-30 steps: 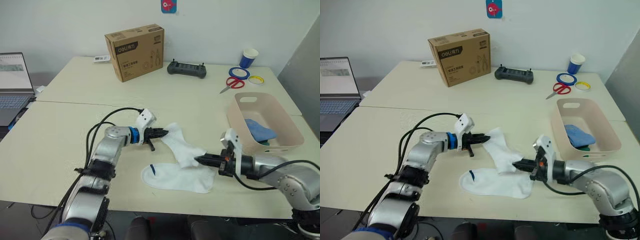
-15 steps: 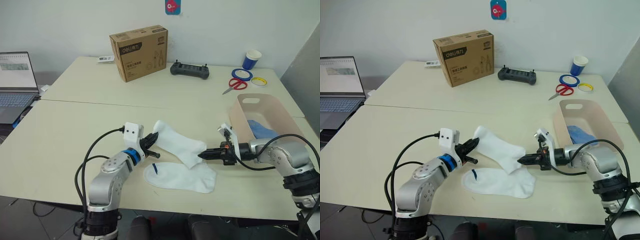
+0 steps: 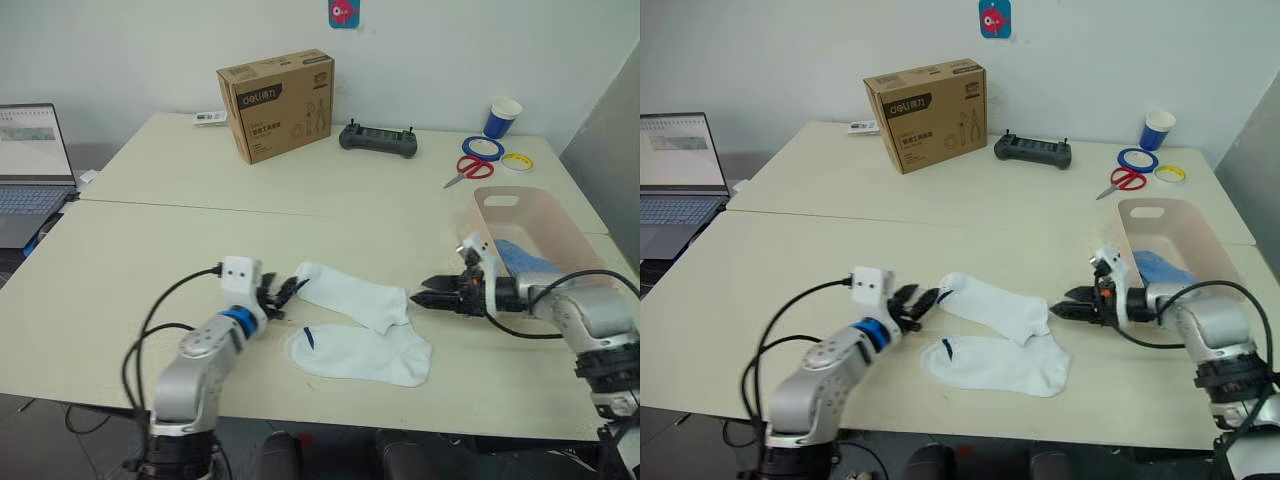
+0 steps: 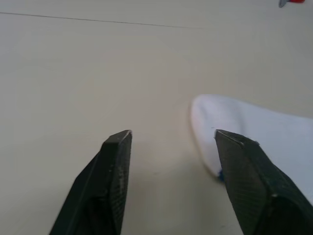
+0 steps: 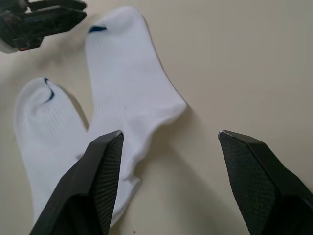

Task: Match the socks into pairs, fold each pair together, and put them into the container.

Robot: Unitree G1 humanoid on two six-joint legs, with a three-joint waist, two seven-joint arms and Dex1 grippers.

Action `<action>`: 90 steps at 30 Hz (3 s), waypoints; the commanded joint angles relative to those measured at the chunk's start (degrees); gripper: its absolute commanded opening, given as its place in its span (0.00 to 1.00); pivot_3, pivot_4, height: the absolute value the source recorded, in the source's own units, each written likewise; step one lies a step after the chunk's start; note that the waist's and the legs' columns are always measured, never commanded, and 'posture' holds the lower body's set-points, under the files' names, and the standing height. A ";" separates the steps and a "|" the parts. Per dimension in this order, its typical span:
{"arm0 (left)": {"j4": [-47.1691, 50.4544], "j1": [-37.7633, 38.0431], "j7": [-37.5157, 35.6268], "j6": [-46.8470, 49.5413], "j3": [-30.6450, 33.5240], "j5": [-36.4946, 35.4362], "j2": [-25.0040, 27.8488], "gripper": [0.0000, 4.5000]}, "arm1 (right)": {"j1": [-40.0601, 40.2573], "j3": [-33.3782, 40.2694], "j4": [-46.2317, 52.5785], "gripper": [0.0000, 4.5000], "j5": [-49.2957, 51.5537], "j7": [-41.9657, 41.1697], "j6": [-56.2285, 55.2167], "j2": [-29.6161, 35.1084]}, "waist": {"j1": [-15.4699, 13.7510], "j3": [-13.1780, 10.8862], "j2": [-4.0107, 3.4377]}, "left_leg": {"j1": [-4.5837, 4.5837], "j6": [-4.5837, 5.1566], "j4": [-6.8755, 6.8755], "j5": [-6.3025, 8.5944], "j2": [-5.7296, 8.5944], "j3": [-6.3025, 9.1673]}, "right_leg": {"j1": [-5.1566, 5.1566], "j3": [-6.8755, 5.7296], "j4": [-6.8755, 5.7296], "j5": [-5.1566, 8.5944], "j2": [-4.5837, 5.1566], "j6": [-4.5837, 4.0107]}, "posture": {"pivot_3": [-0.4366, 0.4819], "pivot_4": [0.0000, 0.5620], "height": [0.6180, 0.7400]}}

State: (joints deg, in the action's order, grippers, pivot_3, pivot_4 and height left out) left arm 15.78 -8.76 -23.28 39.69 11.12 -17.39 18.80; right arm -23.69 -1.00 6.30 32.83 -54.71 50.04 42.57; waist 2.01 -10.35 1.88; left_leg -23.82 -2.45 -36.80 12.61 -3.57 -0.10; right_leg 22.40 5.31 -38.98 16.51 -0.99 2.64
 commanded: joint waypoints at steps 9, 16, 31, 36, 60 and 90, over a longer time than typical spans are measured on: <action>-14.83 -3.73 -30.50 -42.29 -11.72 11.02 23.35 0.87 | 12.25 -12.40 13.43 0.71 -25.62 -2.22 -43.18 3.66 | -0.16 -0.02 -0.04 | 0.01 -0.04 0.04 0.01 0.05 -0.39 | 0.12 0.22 0.08 0.25 0.20 -0.45 | 0.48 0.27 1.00; -29.01 -11.59 -31.27 -59.90 -21.51 19.72 19.71 0.87 | 10.03 -15.85 7.21 0.71 -33.46 1.38 -50.93 -1.26 | -0.21 -0.01 -0.01 | -0.02 -0.03 0.01 0.01 0.01 -0.41 | 0.14 0.22 0.02 0.04 0.13 -0.12 | 0.48 0.27 1.00; -43.92 -20.26 -31.00 -63.98 -24.40 22.84 16.48 0.59 | 6.67 -15.90 1.95 0.33 -34.80 -0.39 -54.65 -5.30 | -0.34 0.05 -0.10 | 0.08 -0.01 -0.07 0.00 -0.02 -0.34 | 0.02 0.20 -0.06 -0.05 0.05 -0.02 | 0.48 0.27 1.00; -44.14 -20.42 -32.10 -64.14 -23.99 21.49 15.96 0.23 | 5.94 -14.41 1.42 0.00 -32.40 -0.62 -51.89 -5.84 | -0.32 0.05 -0.10 | 0.10 -0.01 -0.09 0.00 -0.01 -0.34 | -0.02 0.20 -0.07 -0.05 0.05 -0.02 | 0.48 0.27 1.00; -5.08 -13.39 -45.21 -28.34 -16.35 -4.90 28.35 0.00 | 1.99 -1.50 15.27 0.00 -5.86 -10.29 -22.78 1.94 | -0.13 -0.01 -0.14 | -0.06 -0.01 -0.03 0.00 -0.04 -0.25 | 0.09 0.15 -0.03 -0.07 0.06 -0.09 | 0.48 0.27 1.00; -11.87 -21.16 -47.15 -1.63 -28.25 -5.86 25.80 0.00 | 4.93 -7.86 5.96 0.00 -3.99 -4.50 -12.83 1.88 | -0.15 -0.06 -0.11 | -0.21 0.03 0.02 0.03 -0.06 -0.03 | 0.31 0.07 -0.06 0.17 -0.13 -0.29 | 0.48 0.27 1.00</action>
State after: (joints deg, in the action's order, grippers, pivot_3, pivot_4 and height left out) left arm 3.75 -29.09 -70.52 38.15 -17.21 -23.75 44.82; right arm -17.94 -8.84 12.08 29.90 -59.24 38.72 44.39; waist 1.86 -10.41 1.77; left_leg -24.04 -2.42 -36.79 12.64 -3.63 -0.13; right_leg 22.72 5.40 -39.04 16.68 -1.13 2.35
